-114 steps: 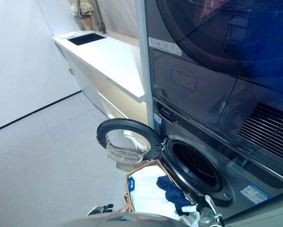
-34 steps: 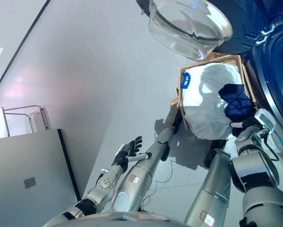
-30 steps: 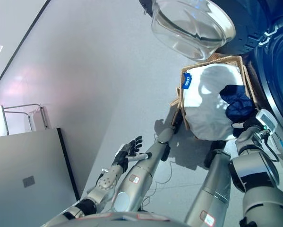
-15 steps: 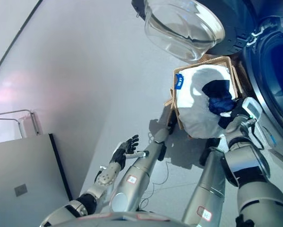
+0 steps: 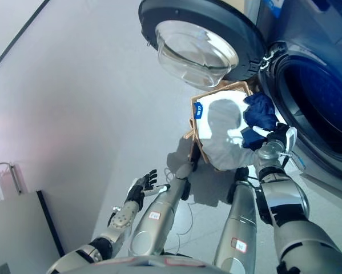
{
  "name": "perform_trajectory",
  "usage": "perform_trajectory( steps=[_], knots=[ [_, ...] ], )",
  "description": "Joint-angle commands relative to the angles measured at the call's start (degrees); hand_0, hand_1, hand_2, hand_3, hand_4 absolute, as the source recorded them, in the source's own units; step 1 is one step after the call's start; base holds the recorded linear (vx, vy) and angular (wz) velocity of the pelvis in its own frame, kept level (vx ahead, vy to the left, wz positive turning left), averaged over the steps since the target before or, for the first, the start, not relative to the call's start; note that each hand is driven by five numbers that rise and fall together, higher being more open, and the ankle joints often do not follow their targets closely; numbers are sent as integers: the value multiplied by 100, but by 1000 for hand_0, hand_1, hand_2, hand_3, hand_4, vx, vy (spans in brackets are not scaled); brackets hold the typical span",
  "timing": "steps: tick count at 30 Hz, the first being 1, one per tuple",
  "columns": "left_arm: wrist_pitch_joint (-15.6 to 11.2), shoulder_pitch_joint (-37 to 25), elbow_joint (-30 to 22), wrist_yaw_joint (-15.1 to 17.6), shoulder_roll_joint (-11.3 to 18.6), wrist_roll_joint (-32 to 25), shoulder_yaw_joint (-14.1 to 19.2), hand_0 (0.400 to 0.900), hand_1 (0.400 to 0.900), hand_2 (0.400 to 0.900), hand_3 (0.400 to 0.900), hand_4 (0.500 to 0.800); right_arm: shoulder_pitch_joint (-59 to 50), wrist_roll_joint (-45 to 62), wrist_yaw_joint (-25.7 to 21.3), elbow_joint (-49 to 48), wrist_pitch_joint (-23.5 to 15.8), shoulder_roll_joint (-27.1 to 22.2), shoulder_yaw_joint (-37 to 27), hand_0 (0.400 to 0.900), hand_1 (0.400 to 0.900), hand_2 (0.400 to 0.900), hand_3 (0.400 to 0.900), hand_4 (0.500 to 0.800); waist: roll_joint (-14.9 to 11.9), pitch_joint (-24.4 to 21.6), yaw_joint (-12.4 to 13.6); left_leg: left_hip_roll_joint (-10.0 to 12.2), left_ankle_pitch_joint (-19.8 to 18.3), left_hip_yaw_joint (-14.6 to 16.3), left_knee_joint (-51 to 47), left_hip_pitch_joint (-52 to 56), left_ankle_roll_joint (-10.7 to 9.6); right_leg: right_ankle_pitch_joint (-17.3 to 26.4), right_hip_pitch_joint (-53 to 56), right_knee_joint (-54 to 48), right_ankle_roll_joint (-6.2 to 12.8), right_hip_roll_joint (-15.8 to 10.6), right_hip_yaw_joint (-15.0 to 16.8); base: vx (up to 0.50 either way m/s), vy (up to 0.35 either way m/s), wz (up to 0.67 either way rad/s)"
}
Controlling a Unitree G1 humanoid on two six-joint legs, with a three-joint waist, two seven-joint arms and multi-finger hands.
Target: Put the clothes in the basket into the washing machine.
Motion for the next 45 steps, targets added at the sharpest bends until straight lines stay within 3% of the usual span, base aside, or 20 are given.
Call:
perform_trajectory(
  steps=[1, 3, 5, 10, 17, 22, 23, 24, 25, 35, 43, 45],
  knots=[
    [-272, 247, 370, 166, 145, -302, 196, 900, 900, 900, 900, 800, 72, 1538, 13, -464, -927, -65, -469, 400, 400, 400, 400, 500, 101, -301, -11, -397, -815, 316, 172, 268, 268, 1085, 856, -1878, -28, 182, -31, 77, 46, -36],
    [-314, 312, 386, 144, 110, -367, 143, 900, 900, 900, 900, 800, 73, 2156, 60, -678, -1241, 69, -799, 400, 400, 400, 400, 500, 126, -391, -29, -381, -835, 336, 91, 417, 280, 1112, 1018, -2028, -7, 205, 17, 70, 31, -25],
    [-303, 326, 403, 129, 102, -362, 128, 900, 900, 900, 900, 800, 58, 2248, 107, -622, -1261, 46, -829, 400, 400, 400, 400, 500, 138, -421, -22, -371, -841, 344, 64, 473, 281, 1116, 1072, -2082, -1, 209, 21, 36, 7, -9],
    [-330, 478, 512, 4, 73, -484, 122, 900, 900, 900, 900, 800, -414, 2608, -44, -995, -1658, -304, -1137, 400, 400, 400, 400, 500, 220, -663, -25, -376, -882, 363, -22, 677, 287, 1114, 1273, -2204, 22, 212, 59, 48, -2, -2],
    [-316, 596, 565, -73, 105, -511, 141, 900, 900, 900, 900, 800, -1180, 2415, -267, -1002, -1670, -1078, -985, 400, 400, 400, 400, 500, 316, -842, 18, -368, -838, 330, -185, 822, 257, 1103, 1377, -2286, 35, 225, 76, 23, -8, 2],
    [-326, 651, 559, -114, 67, -554, 92, 900, 900, 900, 900, 800, -1445, 2314, -325, -1208, -1756, -1215, -827, 400, 400, 400, 400, 500, 372, -911, 50, -325, -764, 332, -342, 897, 236, 1116, 1412, -2357, 40, 248, 94, 20, -15, 0],
    [-322, 640, 544, -119, 58, -548, 102, 900, 900, 900, 900, 800, -1405, 2298, -331, -1234, -1753, -1244, -870, 461, 461, 461, 461, 536, 373, -918, 44, -320, -758, 325, -358, 921, 230, 1112, 1426, -2359, 39, 251, 90, 33, -40, 2],
    [-310, 635, 535, -135, 50, -548, 97, 900, 900, 900, 900, 800, -1382, 2328, -281, -1181, -1740, -1273, -854, 829, 829, 829, 829, 758, 370, -933, 50, -324, -748, 311, -364, 941, 225, 1104, 1450, -2358, 35, 257, 87, 38, -36, 5],
    [-304, 644, 536, -143, 36, -549, 106, 900, 900, 900, 900, 800, -1366, 2385, -208, -1143, -1713, -1269, -847, 900, 900, 900, 900, 800, 375, -958, 62, -321, -745, 305, -379, 961, 220, 1100, 1475, -2366, 34, 259, 78, 40, -31, 5],
    [-167, 607, 830, -218, 0, -379, 306, 900, 900, 900, 900, 800, -873, 2397, 314, -496, -1324, -824, -802, 900, 900, 900, 900, 800, 232, -1136, 14, -250, -699, 264, -541, 1218, 207, 1181, 1799, -2600, 46, 296, 46, 23, -26, 2],
    [-19, 619, 1112, -302, -38, -79, 600, 900, 900, 900, 900, 800, 237, 1954, 800, -189, -870, 13, -710, 900, 900, 900, 900, 800, -154, -1284, -87, -121, -747, 339, -680, 1588, 204, 1375, 2243, -3080, 78, 346, 49, 33, -45, -8],
    [57, 622, 1308, -351, -37, 80, 770, 900, 900, 900, 900, 800, 808, 1767, 932, -162, -772, 342, -703, 900, 900, 900, 900, 800, -362, -1391, -147, -61, -817, 390, -661, 1735, 202, 1415, 2427, -3236, 93, 367, 61, 90, -57, -19]
  ],
)
